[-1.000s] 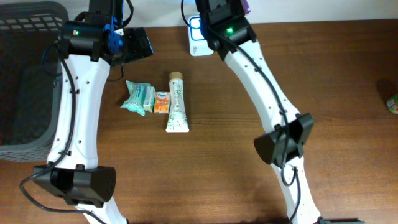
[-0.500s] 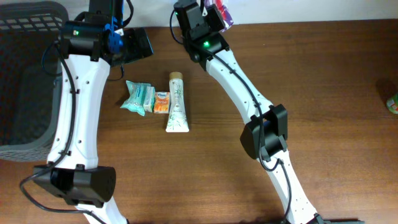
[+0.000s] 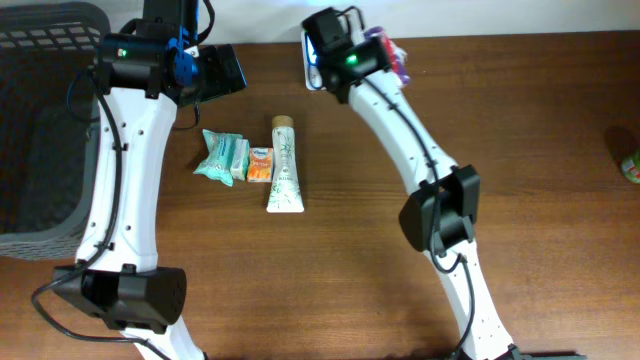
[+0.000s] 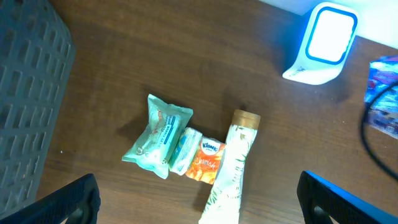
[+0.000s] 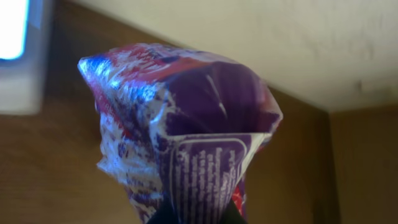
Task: Scan the item barcode
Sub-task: 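Lower the purple package onto the table right of the cream tube, then regrasp the purple package with the right gripper and raise it to the scanner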
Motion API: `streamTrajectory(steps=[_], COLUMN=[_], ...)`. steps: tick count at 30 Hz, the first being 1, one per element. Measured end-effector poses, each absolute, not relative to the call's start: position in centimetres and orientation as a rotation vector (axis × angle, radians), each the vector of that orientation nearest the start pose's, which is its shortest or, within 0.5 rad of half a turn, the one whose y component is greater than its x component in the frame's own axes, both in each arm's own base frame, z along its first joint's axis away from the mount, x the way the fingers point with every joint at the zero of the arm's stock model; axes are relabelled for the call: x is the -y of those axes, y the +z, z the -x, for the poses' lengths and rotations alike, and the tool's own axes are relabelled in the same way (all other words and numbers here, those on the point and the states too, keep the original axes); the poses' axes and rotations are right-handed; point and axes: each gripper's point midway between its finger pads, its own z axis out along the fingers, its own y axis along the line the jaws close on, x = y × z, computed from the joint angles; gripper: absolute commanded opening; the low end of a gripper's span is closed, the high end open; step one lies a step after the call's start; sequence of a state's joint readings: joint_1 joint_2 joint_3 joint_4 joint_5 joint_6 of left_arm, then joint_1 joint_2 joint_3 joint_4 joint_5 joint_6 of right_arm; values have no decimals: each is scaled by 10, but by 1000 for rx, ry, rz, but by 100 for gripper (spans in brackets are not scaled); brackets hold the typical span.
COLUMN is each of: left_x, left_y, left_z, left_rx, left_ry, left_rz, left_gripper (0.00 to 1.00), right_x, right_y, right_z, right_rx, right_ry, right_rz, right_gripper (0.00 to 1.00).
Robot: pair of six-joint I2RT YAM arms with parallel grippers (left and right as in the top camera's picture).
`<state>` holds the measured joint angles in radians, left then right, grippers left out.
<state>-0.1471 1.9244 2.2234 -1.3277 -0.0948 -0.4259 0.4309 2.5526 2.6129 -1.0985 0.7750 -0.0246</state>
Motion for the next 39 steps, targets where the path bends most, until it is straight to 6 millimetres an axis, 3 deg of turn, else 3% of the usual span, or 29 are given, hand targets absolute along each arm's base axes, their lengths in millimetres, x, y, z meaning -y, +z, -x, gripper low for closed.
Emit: streamTrajectory(steps=[3, 4, 7, 8, 9, 11, 13, 15, 17, 20, 23, 26, 28, 29, 34, 35, 37, 39], left_x=[50, 50, 51, 50, 50, 50, 50, 50, 50, 51, 51, 51, 51, 50, 50, 51, 51, 50], left_y=[281, 281, 281, 281, 281, 281, 281, 281, 281, 281, 281, 281, 281, 281, 281, 281, 281, 281], left_z=[-452, -452, -452, -452, -452, -452, -452, -452, -452, -452, -452, -452, -452, -452, -452, -452, -452, -452], left_rx=[-2564, -2565, -2563, -2564, -2564, -2564, -2564, -2564, -2564, -2564, -2564, -2564, -2563, -2564, -2564, -2564, -2563, -2564], left_ry=[-86, -86, -86, -86, -86, -86, -86, -86, -86, -86, -86, -86, -86, -86, -86, -86, -86, -85], left_rz=[394, 394, 394, 394, 394, 394, 394, 394, 394, 394, 394, 394, 394, 394, 394, 394, 394, 395], left_gripper=[99, 99, 99, 99, 99, 99, 99, 99, 99, 99, 99, 99, 99, 99, 99, 99, 99, 99], right_x=[-90, -82, -98, -113, -125, -148, -163, -170, -170, -147, -121, -110, -113, -118, -117, -116, -122, -131], right_y=[159, 154, 139, 130, 124, 113, 108, 114, 140, 191, 200, 176, 148, 125, 59, 49, 31, 25], right_z=[-551, -535, -512, -500, -493, -480, -471, -468, -473, -485, -490, -493, -500, -500, -501, -503, -498, -491], right_rx=[-2492, -2564, -2688, -2753, -2796, -2874, -2921, -2925, -2873, -2778, -2785, -2832, -2848, -2870, -2865, -2839, -2818, -2811], right_ry=[-921, -945, -850, -756, -672, -485, -345, -273, -208, -92, 102, 264, 375, 474, 779, 832, 917, 988], right_rz=[282, 315, 418, 466, 495, 542, 562, 561, 523, 418, 374, 387, 398, 395, 315, 298, 296, 300], right_gripper=[8, 28, 36, 42, 57, 60, 72, 87, 93, 92, 92, 89, 75, 74, 71, 67, 49, 41])
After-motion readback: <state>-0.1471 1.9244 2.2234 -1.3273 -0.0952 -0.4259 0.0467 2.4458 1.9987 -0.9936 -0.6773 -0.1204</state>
